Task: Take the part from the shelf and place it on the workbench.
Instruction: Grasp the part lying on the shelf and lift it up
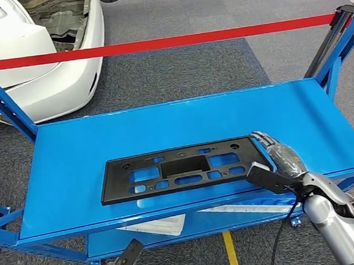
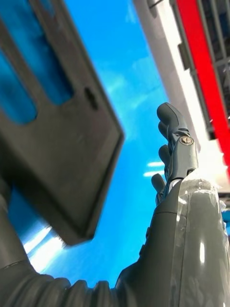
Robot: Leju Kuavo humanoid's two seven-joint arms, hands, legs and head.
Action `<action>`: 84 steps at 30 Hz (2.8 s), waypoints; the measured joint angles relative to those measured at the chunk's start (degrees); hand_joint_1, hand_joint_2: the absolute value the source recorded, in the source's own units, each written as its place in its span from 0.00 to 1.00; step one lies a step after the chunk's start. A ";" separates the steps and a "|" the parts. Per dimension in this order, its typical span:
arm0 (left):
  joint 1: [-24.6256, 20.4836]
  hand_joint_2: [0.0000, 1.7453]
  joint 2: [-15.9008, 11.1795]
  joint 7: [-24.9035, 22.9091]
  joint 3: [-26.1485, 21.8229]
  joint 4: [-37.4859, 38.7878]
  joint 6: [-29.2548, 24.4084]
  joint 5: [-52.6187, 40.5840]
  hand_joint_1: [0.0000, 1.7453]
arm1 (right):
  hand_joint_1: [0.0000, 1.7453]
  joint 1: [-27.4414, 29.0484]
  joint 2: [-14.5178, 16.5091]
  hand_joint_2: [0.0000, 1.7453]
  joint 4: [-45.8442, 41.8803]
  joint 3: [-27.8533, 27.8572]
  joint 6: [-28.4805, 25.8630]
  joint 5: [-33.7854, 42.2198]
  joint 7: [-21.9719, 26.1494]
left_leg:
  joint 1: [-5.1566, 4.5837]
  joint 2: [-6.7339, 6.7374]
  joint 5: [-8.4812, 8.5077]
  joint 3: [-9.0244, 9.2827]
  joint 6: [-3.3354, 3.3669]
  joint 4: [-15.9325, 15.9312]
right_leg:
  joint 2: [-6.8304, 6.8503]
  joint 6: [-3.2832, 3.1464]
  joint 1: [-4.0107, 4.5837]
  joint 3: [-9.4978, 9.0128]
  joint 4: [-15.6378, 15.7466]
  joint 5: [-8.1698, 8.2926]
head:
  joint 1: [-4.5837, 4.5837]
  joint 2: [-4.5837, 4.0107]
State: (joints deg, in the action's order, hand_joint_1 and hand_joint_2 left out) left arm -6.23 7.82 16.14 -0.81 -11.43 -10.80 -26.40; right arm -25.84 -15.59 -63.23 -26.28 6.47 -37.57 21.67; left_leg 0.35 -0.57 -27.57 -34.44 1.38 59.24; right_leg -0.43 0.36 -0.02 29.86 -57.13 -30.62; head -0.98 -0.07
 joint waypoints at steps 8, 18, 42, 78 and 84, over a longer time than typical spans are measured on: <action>-0.14 0.00 0.20 -0.20 -0.07 0.00 0.01 -1.06 0.00 | 0.00 -2.96 0.49 1.00 -1.07 -5.19 -5.62 -6.57 -1.00 | 0.00 0.00 0.00 -0.03 0.00 0.00 | 0.01 0.00 0.00 0.01 -0.01 0.00 | -0.02 0.00; -0.53 0.00 0.62 -0.58 -0.11 0.00 0.19 -2.17 0.00 | 0.00 -6.14 4.21 1.00 -3.81 -12.80 -6.88 -8.18 -0.15 | 0.06 0.00 0.00 -0.02 -0.01 0.00 | 0.00 -0.01 0.06 0.02 -0.03 0.00 | -0.02 0.00; -0.80 0.00 0.96 -1.36 -0.62 0.00 0.51 -4.22 0.00 | 0.00 -8.31 7.97 1.00 4.66 -18.65 -6.40 -4.68 0.22 | 0.06 0.00 0.00 -0.02 -0.01 0.00 | 0.02 -0.01 0.06 0.01 -0.02 0.00 | -0.02 0.00; -0.90 0.00 1.44 -1.31 -3.14 0.00 0.54 -6.37 0.00 | 0.00 -17.06 7.81 1.00 10.05 -27.38 1.77 -1.70 -0.43 | 0.06 0.00 0.00 -0.02 -0.01 0.00 | 0.01 -0.01 0.06 0.02 -0.03 0.00 | -0.02 0.00; -0.95 0.00 1.53 -1.30 -3.61 0.00 0.50 -6.98 0.00 | 0.00 -17.55 8.49 1.00 12.63 -30.02 -0.64 -3.30 -1.63 | 0.06 0.00 0.00 -0.02 -0.01 0.00 | 0.01 -0.01 0.06 0.02 -0.03 0.00 | -0.02 0.00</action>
State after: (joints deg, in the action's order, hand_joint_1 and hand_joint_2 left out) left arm -7.18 9.35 14.84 -4.41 -11.43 -10.29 -33.38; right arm -43.39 -7.10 -50.60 -56.30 5.82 -40.87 20.04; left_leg 0.41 -0.57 -27.57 -34.47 1.37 59.24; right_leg -0.42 0.35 0.04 29.88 -57.16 -30.61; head -1.01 -0.07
